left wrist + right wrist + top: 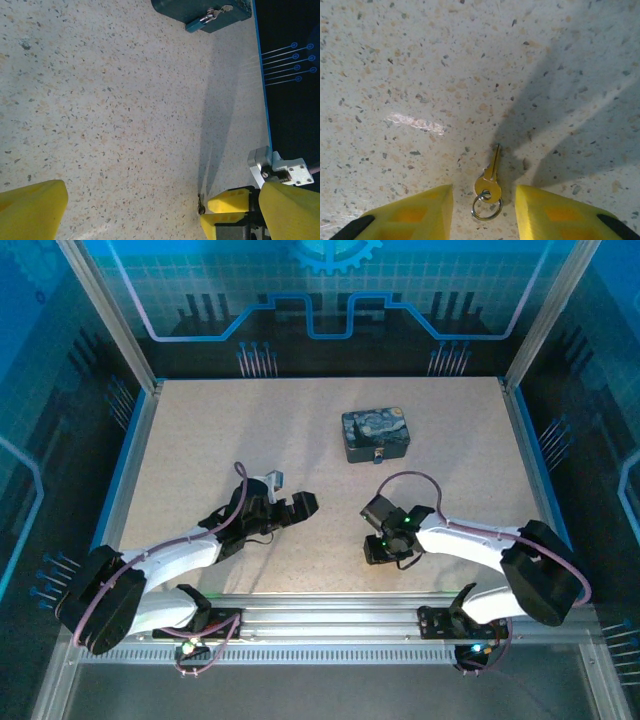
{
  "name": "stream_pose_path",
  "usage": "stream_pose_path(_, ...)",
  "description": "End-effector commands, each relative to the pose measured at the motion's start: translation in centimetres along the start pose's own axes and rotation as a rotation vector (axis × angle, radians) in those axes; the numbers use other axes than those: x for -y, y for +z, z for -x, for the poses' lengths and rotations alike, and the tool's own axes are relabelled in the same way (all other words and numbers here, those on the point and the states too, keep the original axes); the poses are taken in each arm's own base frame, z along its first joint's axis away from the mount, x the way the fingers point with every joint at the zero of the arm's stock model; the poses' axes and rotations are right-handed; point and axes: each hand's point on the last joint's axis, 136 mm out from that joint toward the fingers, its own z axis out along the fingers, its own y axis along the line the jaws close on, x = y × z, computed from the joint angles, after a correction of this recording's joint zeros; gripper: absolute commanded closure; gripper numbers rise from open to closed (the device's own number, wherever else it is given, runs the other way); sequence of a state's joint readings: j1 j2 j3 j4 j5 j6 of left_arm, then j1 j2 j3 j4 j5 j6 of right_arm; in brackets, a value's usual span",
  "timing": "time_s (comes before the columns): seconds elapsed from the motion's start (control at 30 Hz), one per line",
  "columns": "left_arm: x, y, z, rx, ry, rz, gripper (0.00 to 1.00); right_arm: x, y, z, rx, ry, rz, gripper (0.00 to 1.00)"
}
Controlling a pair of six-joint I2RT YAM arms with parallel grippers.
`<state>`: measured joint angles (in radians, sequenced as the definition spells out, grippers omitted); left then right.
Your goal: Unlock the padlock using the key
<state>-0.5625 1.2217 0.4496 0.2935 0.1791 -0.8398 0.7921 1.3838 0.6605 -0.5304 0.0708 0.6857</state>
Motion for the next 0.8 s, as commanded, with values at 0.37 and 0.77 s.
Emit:
stream_pose_path(0.37, 0.0, -0.6, 0.1, 0.019, 0.017, 0.016, 0.01, -0.5, 0.3, 0.0, -0.015, 0.002, -0.019, 0.76)
stream_pose_path(0.77, 0.2, -0.7, 0.2, 0.018, 0.022, 0.017, 0.01, 0.1, -0.7, 0.2, 0.013, -0.012, -0.045, 0.92)
